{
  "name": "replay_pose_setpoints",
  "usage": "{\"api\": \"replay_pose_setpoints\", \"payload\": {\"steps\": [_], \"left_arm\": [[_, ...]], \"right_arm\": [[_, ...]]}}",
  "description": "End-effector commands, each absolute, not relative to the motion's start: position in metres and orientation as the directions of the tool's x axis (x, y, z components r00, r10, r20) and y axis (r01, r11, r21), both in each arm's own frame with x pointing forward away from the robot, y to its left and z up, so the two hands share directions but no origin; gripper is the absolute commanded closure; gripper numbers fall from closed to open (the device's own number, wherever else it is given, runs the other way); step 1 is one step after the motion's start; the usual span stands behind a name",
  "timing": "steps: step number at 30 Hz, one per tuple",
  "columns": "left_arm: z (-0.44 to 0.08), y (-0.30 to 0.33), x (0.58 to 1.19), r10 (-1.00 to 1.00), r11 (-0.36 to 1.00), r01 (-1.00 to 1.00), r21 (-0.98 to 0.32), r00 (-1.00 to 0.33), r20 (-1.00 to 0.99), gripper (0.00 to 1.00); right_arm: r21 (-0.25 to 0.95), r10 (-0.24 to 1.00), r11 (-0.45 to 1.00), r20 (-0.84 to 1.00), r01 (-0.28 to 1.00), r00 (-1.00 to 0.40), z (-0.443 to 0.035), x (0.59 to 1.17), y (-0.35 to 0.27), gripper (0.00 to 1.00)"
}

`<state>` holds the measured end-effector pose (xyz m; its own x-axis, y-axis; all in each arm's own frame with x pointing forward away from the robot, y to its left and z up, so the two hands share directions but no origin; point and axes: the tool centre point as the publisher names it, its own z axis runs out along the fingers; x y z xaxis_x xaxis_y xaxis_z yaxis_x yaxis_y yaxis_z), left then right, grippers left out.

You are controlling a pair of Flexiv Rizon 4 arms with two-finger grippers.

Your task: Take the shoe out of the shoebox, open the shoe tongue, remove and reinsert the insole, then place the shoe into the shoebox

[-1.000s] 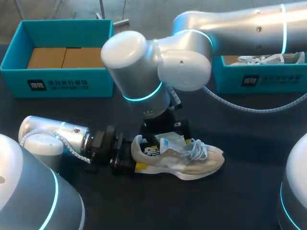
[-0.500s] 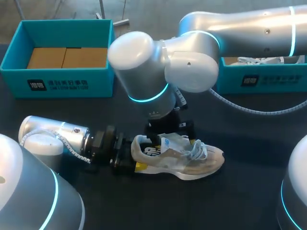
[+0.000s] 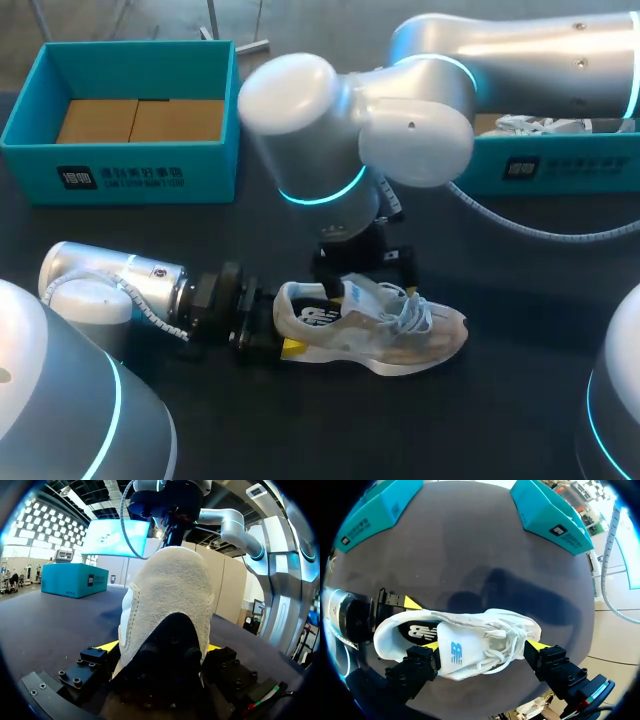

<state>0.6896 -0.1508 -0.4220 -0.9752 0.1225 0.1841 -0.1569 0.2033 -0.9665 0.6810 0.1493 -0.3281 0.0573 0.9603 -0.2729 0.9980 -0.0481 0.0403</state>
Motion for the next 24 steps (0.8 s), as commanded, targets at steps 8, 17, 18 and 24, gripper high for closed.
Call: {"api": "replay_pose_setpoints", "payload": {"steps": [8, 17, 18, 24], "left_arm": [[-0.4261, -0.1490, 0.6911, 0.121, 0.203, -0.158, -0.966, -0.975, 0.185, 1.00], [-0.4261, -0.1490, 0.6911, 0.121, 0.203, -0.158, -0.966, -0.975, 0.185, 1.00], [-0.4261, -0.1490, 0.6911, 0.121, 0.203, -0.158, -0.966, -0.975, 0.185, 1.00], [-0.4261, -0.1490, 0.6911, 0.121, 0.203, -0.158, -0.966, -0.975, 0.185, 1.00]], "right_arm": [[0.164, 0.826, -0.508, -0.186, 0.846, 0.532, -0.3290, 0.6746, 0.1360, 0.41], [0.133, 0.839, -0.509, -0.147, 0.851, 0.525, -0.3304, 0.6753, 0.1347, 0.55], [0.128, 0.840, -0.508, -0.146, 0.852, 0.522, -0.3310, 0.6756, 0.1350, 0.55], [0.112, 0.847, -0.501, -0.139, 0.858, 0.513, -0.3311, 0.6757, 0.1385, 0.60]]}}
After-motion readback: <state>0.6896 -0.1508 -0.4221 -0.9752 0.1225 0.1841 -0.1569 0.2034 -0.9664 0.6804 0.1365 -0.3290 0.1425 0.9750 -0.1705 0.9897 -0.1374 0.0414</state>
